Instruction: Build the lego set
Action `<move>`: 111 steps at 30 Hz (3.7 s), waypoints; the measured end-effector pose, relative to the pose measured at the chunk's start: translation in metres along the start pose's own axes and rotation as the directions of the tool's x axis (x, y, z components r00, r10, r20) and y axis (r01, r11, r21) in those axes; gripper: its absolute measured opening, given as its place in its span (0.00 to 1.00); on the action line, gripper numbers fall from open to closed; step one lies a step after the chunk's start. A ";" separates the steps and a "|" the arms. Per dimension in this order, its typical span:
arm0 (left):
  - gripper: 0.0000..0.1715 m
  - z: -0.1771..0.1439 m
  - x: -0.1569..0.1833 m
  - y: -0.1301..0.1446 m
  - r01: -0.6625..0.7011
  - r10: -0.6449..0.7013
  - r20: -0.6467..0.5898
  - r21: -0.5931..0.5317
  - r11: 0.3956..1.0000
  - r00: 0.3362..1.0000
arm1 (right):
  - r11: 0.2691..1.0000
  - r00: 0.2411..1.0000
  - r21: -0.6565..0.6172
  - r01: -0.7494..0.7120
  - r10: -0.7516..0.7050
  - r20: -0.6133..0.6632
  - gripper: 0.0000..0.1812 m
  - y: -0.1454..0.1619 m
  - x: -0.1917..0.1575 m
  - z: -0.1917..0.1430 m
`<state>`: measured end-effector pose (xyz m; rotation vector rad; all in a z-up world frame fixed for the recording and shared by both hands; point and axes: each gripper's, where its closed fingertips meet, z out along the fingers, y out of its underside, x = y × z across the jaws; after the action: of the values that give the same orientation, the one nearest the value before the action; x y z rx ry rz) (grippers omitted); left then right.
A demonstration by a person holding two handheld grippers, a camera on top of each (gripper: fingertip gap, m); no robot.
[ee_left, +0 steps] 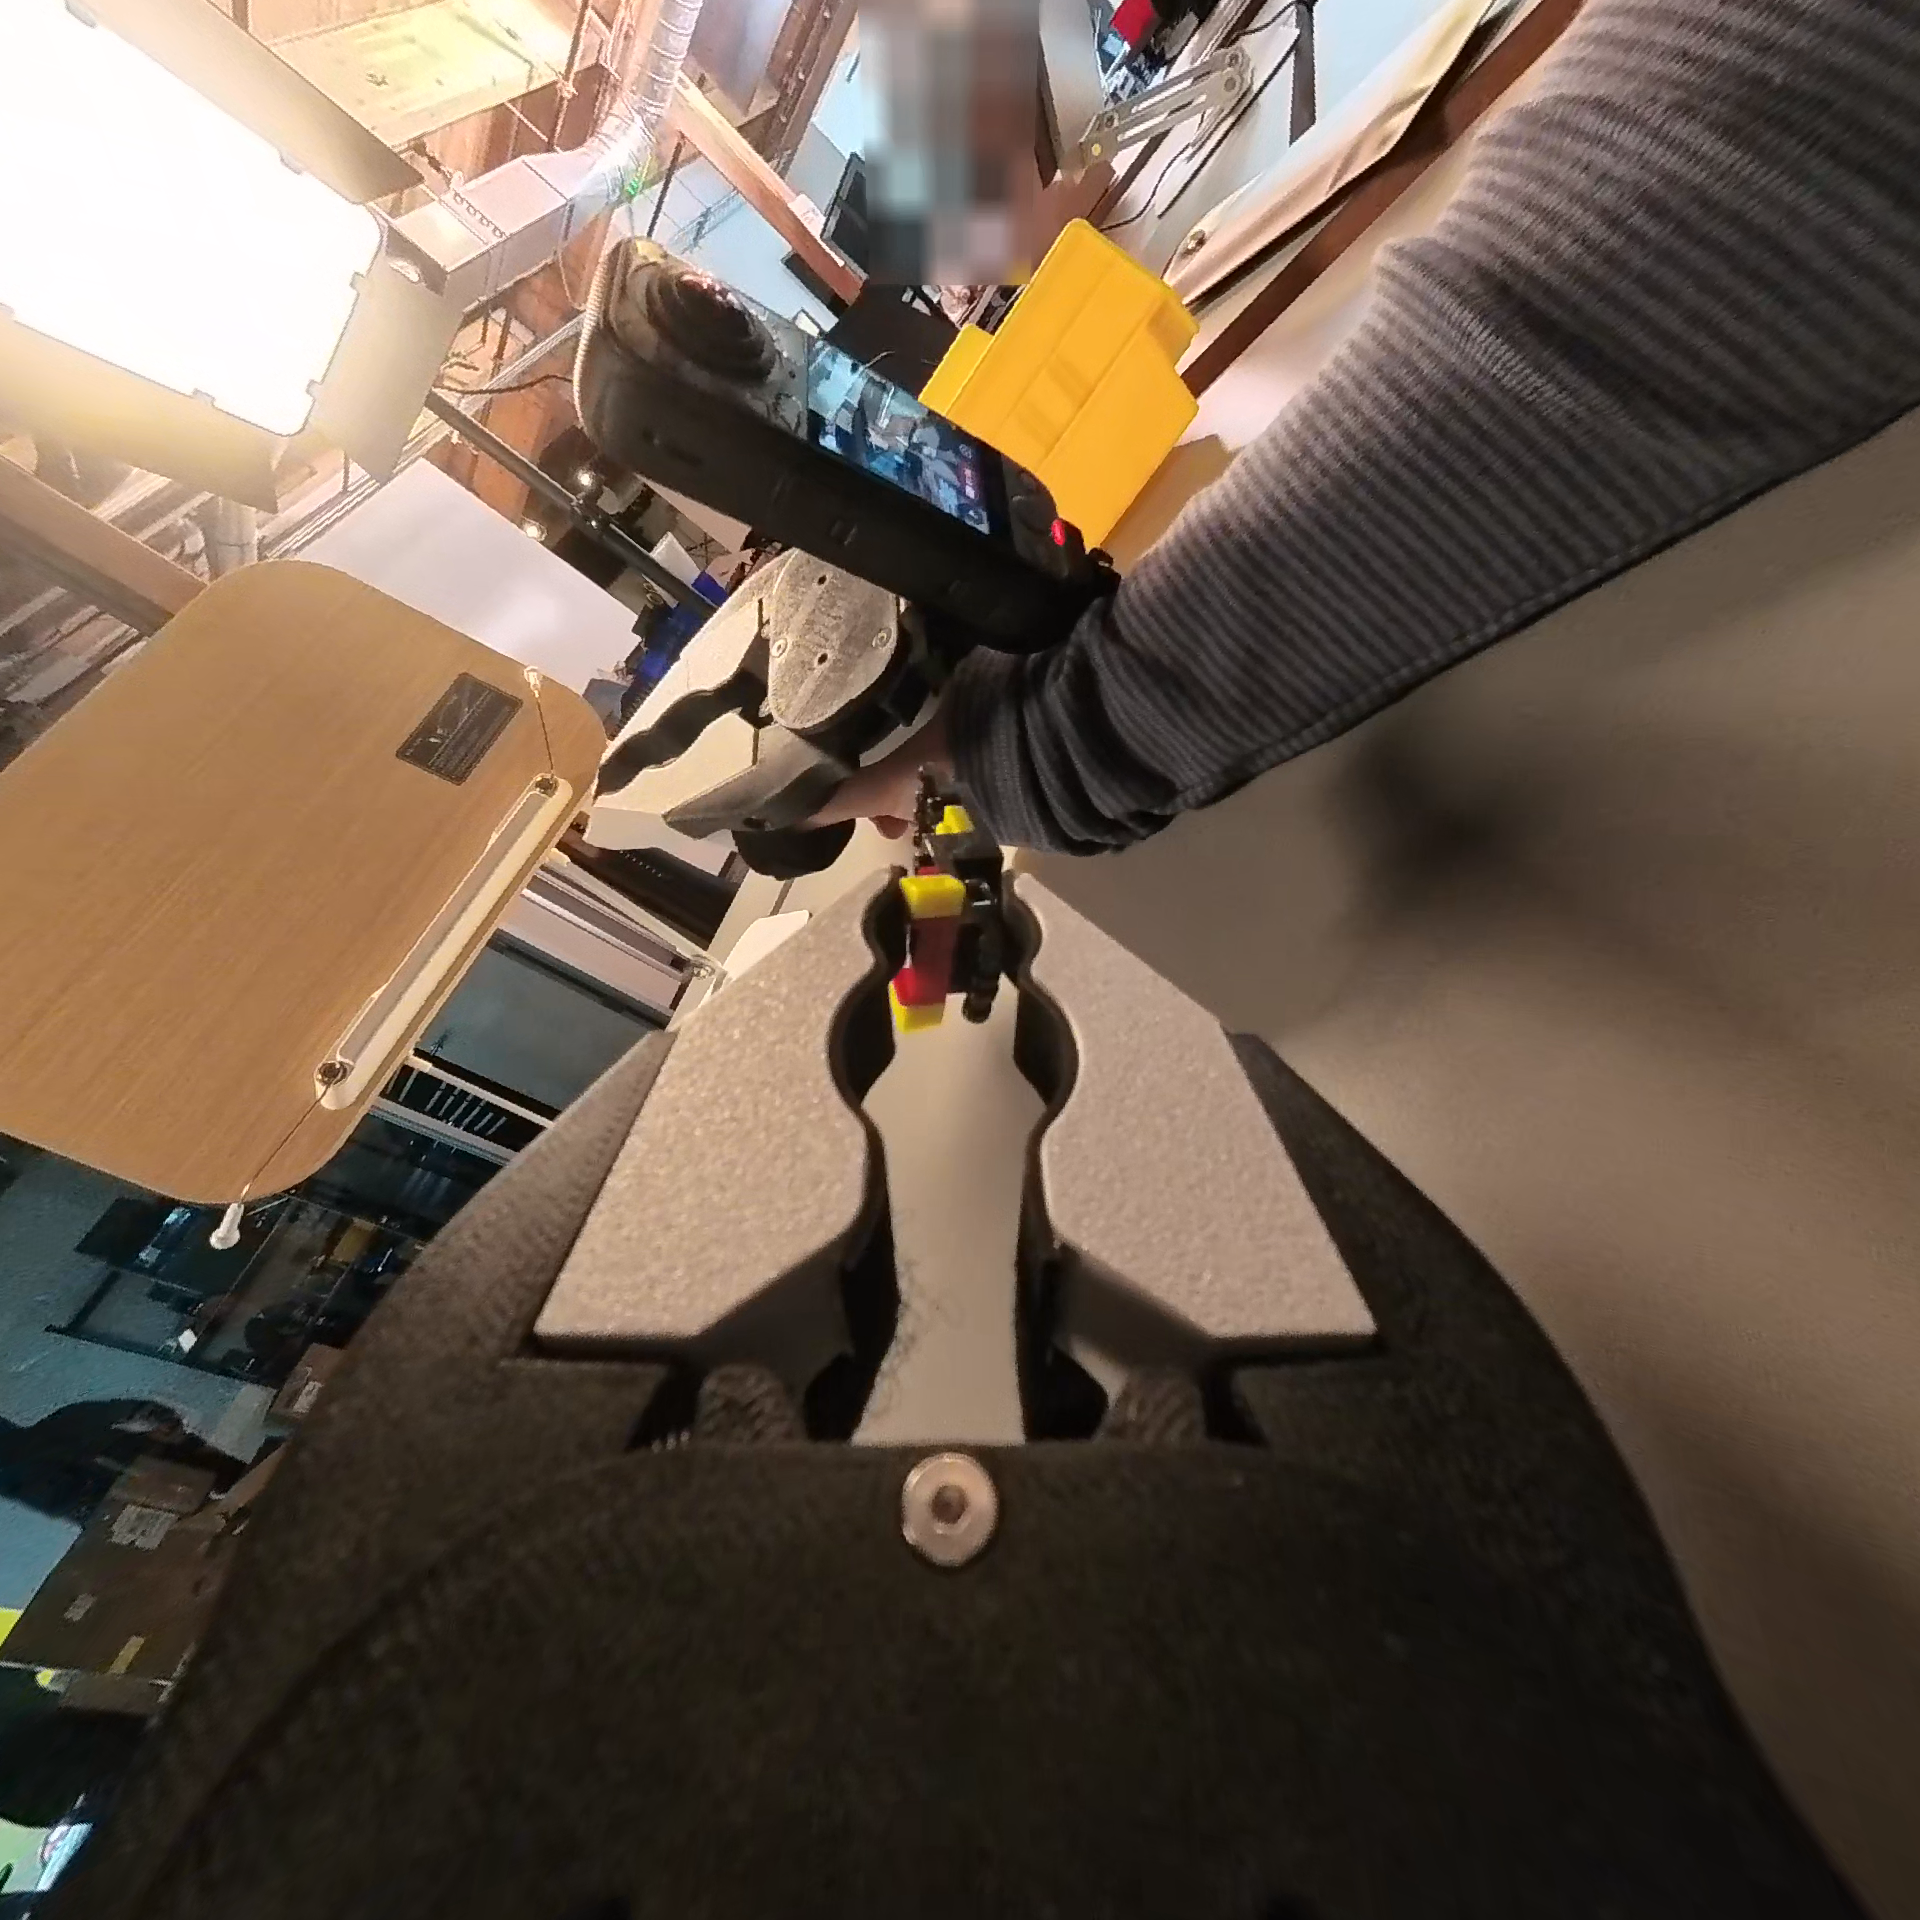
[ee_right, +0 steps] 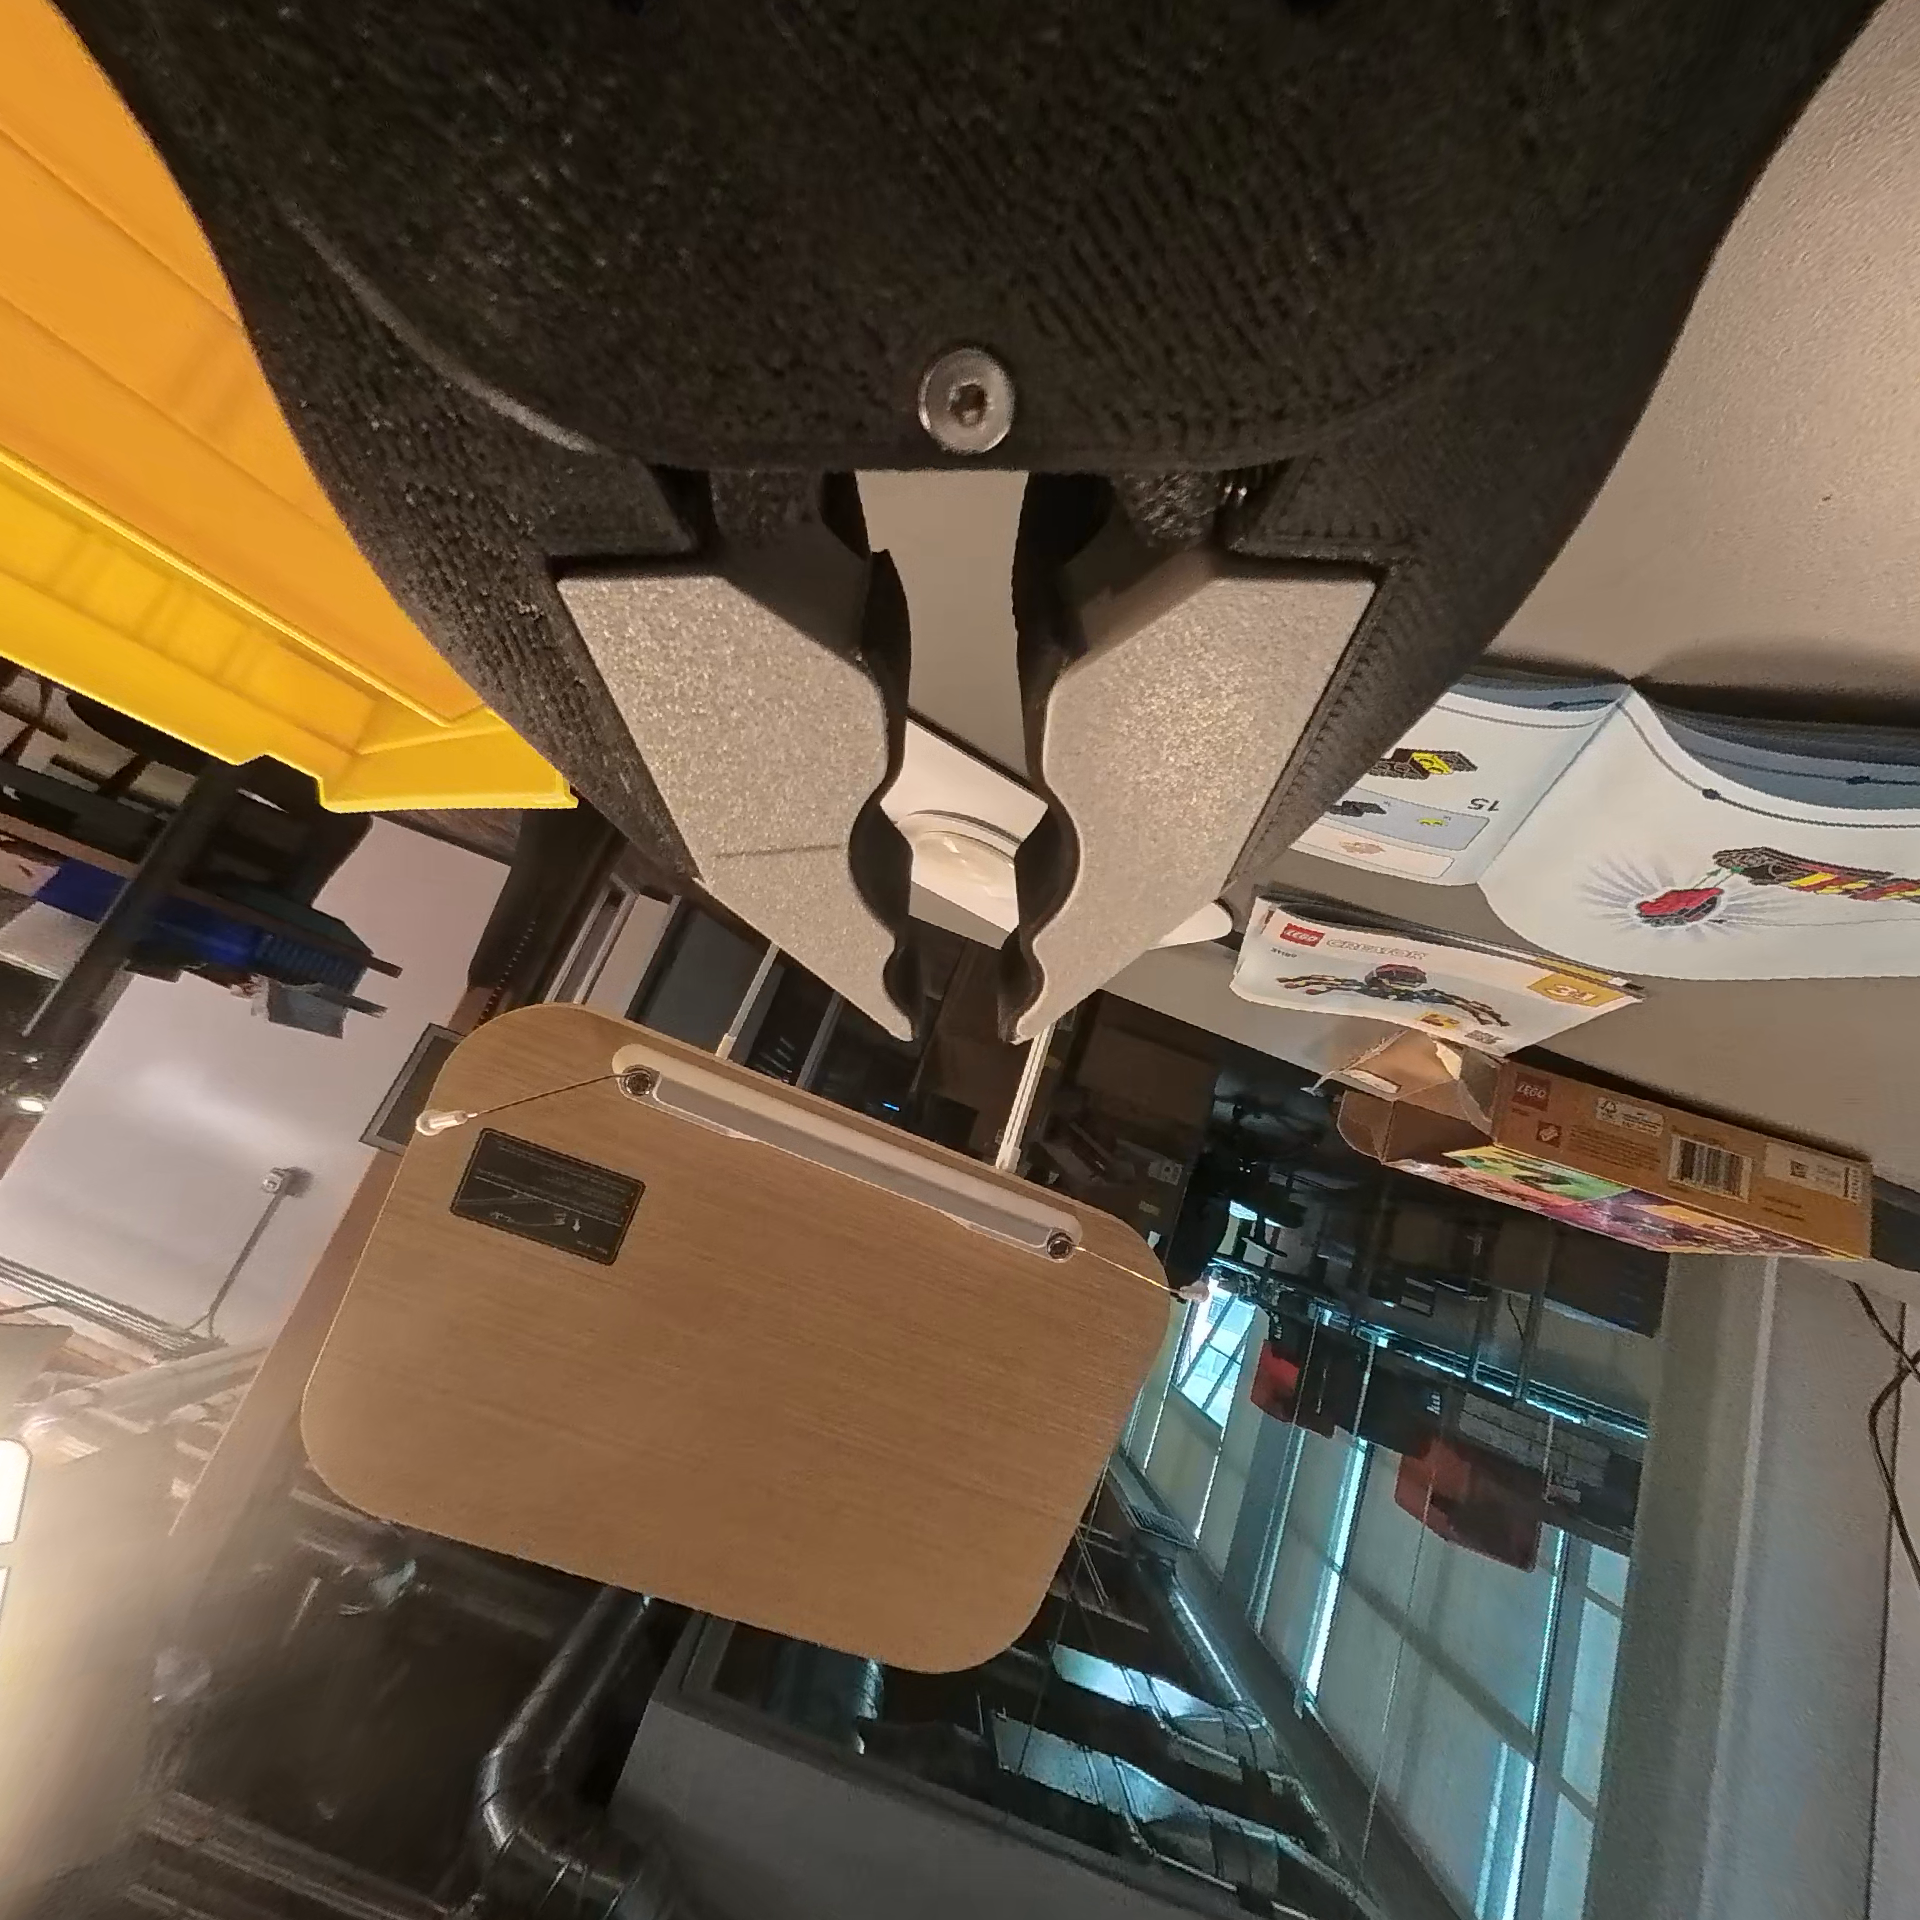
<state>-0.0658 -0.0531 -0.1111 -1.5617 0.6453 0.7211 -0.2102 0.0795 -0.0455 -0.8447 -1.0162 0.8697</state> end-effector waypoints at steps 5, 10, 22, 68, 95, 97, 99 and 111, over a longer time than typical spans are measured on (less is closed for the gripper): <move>0.09 0.000 -0.001 0.000 0.001 -0.001 0.004 0.001 1.000 1.000 | 1.000 1.000 -0.002 -0.003 0.003 0.000 0.06 0.001 0.000 0.000; 0.09 -0.001 -0.001 0.000 0.001 -0.001 0.007 0.002 1.000 1.000 | 1.000 1.000 -0.003 -0.003 0.003 0.001 0.06 0.001 0.000 0.000; 0.09 -0.002 -0.005 -0.001 0.006 -0.006 0.028 0.009 1.000 1.000 | 1.000 1.000 -0.004 -0.004 0.004 0.003 0.06 0.001 0.000 0.000; 0.09 0.003 0.014 0.011 -0.137 0.135 -0.027 -0.124 0.983 0.990 | 0.992 0.979 -0.066 0.108 -0.117 -0.164 0.08 -0.011 0.036 -0.071; 0.18 -0.020 0.056 0.029 -0.539 0.407 -0.505 -0.144 0.830 0.761 | 0.996 0.979 -0.075 0.039 -0.053 -0.196 0.08 -0.011 0.052 -0.100; 0.20 -0.026 0.053 0.030 -0.530 0.388 -0.513 -0.162 0.832 0.766 | 0.997 0.980 -0.073 0.025 -0.039 -0.194 0.08 -0.011 0.053 -0.100; 0.21 -0.034 0.053 0.031 -0.544 0.407 -0.504 -0.157 0.824 0.762 | 0.997 0.981 -0.070 0.017 -0.030 -0.191 0.08 -0.011 0.052 -0.101; 0.36 -0.052 0.055 0.022 0.067 -0.184 -0.272 -0.390 0.918 0.944 | 0.998 0.986 -0.058 -0.010 0.000 -0.165 0.08 -0.011 0.049 -0.100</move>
<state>-0.0426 -0.1072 -0.1632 -2.0801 0.6463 0.5278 -0.1006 0.1015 -0.0476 -0.9537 -0.8985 0.7639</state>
